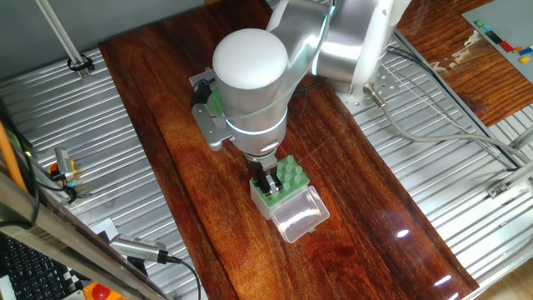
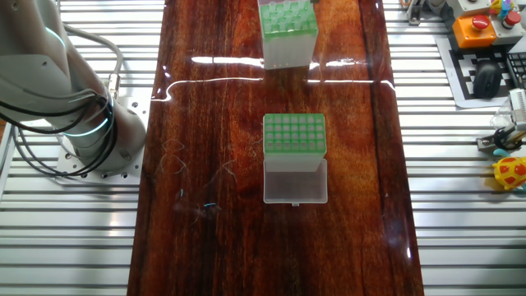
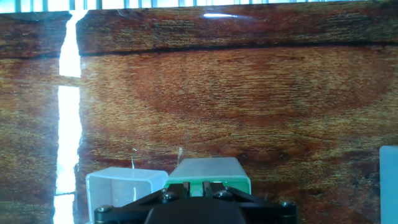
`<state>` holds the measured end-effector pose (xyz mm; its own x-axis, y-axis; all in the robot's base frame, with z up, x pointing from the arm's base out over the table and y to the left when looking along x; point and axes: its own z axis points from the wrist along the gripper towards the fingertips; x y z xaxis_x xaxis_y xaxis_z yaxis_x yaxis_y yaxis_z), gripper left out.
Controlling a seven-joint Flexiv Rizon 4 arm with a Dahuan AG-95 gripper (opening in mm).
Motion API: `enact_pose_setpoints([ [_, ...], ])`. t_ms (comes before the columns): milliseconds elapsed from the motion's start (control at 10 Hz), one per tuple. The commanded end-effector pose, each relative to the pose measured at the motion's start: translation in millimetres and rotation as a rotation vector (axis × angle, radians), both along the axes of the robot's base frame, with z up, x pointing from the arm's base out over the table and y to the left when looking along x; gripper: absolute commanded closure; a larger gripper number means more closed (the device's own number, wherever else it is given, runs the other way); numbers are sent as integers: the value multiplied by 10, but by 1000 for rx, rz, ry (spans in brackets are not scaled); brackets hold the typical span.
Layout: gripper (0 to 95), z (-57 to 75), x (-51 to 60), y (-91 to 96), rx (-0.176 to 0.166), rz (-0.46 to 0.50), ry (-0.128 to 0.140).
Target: Transfer all large pipette tips from one holder to another
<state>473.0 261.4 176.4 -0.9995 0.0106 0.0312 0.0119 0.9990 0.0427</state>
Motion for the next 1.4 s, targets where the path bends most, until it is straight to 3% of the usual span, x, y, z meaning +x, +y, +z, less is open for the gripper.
enact_pose_setpoints([
  [100,950,34,-24,-4,1,-1,4],
  [1400,950,118,-29,-181,-2,17,2],
])
